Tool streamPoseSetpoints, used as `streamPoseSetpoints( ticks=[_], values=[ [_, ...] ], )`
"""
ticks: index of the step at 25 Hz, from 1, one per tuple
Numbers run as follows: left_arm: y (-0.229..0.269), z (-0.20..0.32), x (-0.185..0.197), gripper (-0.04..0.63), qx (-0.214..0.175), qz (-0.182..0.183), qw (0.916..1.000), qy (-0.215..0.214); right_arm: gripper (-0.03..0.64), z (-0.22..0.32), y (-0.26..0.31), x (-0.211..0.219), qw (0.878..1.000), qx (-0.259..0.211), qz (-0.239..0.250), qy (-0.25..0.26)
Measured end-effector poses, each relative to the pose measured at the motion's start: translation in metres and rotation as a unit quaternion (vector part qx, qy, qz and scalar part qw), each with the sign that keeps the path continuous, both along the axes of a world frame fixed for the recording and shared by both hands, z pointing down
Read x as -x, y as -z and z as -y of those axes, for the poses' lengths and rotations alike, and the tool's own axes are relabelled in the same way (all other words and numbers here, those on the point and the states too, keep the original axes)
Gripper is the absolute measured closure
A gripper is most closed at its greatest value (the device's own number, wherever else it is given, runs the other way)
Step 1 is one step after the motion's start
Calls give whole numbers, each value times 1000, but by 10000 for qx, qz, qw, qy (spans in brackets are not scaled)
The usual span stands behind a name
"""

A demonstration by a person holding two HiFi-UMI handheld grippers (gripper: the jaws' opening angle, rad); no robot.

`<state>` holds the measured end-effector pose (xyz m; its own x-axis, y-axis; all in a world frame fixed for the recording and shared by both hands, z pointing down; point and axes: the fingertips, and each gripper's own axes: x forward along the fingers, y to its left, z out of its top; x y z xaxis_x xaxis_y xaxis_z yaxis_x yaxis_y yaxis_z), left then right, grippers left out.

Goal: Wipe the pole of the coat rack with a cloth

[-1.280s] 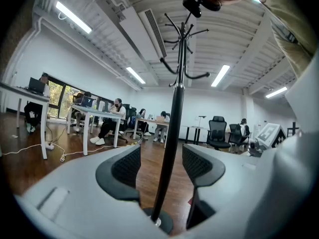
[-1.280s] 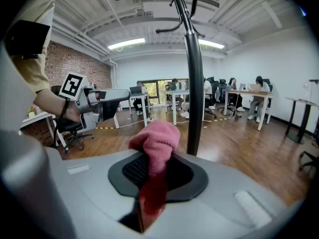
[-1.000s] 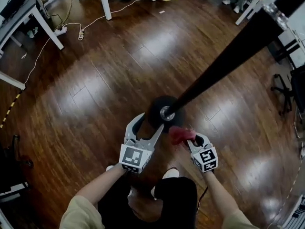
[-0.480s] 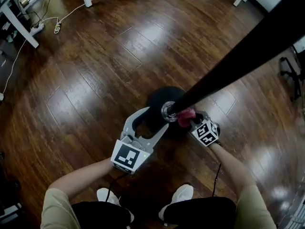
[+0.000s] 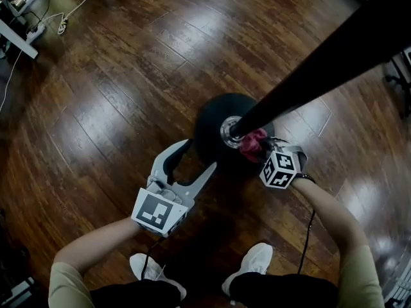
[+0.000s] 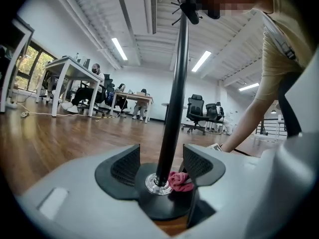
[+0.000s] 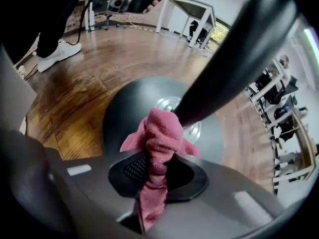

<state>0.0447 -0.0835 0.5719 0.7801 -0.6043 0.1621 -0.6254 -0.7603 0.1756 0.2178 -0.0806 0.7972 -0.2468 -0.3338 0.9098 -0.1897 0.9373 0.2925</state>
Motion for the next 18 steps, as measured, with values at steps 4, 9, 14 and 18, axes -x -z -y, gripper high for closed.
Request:
streamPoseSetpoints(
  ticks=[4, 9, 14, 18],
  values=[
    [-10, -4, 14, 330, 10, 142, 9999, -25, 565, -23, -1, 23, 9994, -188, -19, 301],
    [-7, 5, 28, 330, -44, 198, 9997, 102, 565, -46, 1, 68, 9973, -464, 131, 549],
    [-6, 5, 29, 333, -52, 224, 9997, 117, 565, -46, -2, 98, 9967, -528, -165, 586],
    [-8, -5, 25, 334, 2, 261, 9997, -2, 565, -31, -5, 116, 9943, -670, -424, 710]
  ],
)
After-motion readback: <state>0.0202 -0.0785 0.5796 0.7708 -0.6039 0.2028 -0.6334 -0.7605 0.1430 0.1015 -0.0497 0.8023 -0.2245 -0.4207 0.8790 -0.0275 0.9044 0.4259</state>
